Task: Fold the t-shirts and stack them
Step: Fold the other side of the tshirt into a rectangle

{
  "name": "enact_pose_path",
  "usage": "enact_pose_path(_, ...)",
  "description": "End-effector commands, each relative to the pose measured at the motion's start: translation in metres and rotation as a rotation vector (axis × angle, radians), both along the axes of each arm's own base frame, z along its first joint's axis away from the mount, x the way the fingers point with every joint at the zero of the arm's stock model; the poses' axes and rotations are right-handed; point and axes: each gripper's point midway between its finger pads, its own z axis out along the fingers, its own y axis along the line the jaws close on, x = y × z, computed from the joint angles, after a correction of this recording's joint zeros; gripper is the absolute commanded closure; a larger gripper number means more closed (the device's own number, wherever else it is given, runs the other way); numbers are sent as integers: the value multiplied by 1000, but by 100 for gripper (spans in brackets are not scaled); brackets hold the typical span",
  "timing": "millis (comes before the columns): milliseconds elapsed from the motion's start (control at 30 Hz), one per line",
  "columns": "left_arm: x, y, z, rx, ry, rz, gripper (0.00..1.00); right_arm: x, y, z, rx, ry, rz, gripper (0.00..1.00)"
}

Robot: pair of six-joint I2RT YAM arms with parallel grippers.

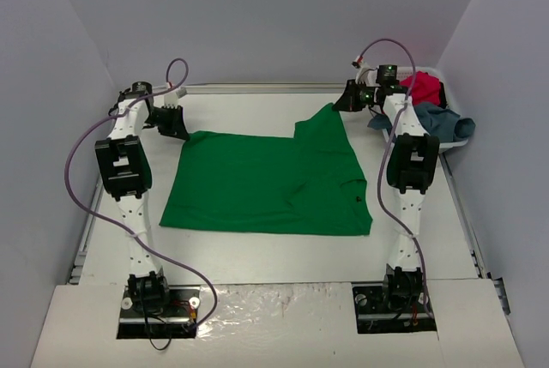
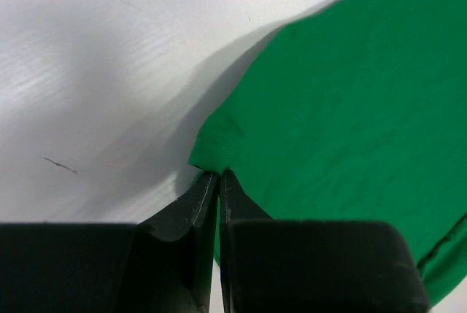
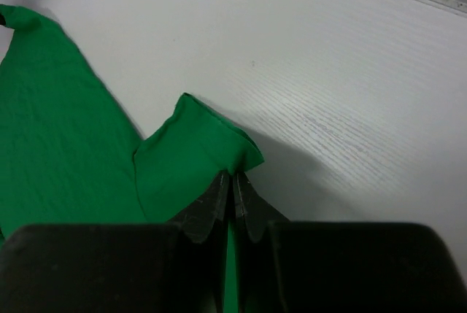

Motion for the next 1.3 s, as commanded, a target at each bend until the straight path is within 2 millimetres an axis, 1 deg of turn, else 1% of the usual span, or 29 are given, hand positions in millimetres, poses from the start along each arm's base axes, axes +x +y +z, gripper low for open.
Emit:
enact_pose_path(0,-12,-9,51,-16,-87,-49,98,-19,0,44,18,-34,43,100)
enact_pose_path(33,-14,-9,52,-17,-88,-53,98,-23,0,44,13,-25,49,100)
enact_pose_path(67,-17,-10,57,-19,-97,-61,98,-32,1,45,10,3,61,100)
enact_pose_path(133,-24,-12,55,-26,-88,-68,98,-40,-1,44,-15,4,81,100)
enact_pose_path(167,-26,-12,60,-28,-98,-74,97,-48,0,49,-20,15,88,100)
enact_pose_path(200,-30,-12,57,-33,-87,-75,98,-54,-1,47,-31,16,101,100)
enact_pose_path(233,-31,-12,63,-32,-101,-79,98,-62,-1,54,-36,20,105,100)
enact_pose_path(267,-34,-11,62,-37,-97,-77,98,-69,-1,50,-45,28,121,100)
enact_pose_path(300,-35,-11,64,-40,-100,-78,98,-75,-1,57,-54,22,128,100)
enact_pose_path(400,-38,-8,71,-46,-113,-76,98,-94,-2,60,-75,40,155,100)
enact_pose_path(500,-44,-10,78,-46,-125,-92,98,-113,-4,60,-95,82,180,100)
enact_pose_path(567,-47,-11,79,-46,-126,-96,98,-120,-5,62,-104,86,192,100)
enact_pose_path(600,-51,-11,80,-46,-128,-103,98,-128,-4,61,-108,100,202,100)
enact_pose_path(700,-58,-11,83,-50,-135,-123,98,-140,-5,62,-120,118,214,100)
enact_pose_path(733,-61,-11,81,-54,-127,-123,98,-144,-6,60,-129,123,220,100)
enact_pose_path(833,-67,-6,82,-59,-127,-128,97,-154,-7,61,-139,138,230,100)
enact_pose_path(867,-70,-6,82,-60,-125,-136,98,-157,-7,65,-140,136,231,100)
enact_pose_path(967,-75,-3,82,-60,-122,-140,98,-164,-7,65,-140,148,238,100)
enact_pose_path(1000,-77,-2,84,-57,-129,-143,98,-167,-7,68,-142,146,239,100)
enact_pose_path(1233,-85,6,83,-64,-129,-146,98,-184,-9,77,-158,152,247,100)
enact_pose_path(1267,-86,7,83,-65,-129,-147,98,-186,-9,81,-161,145,248,100)
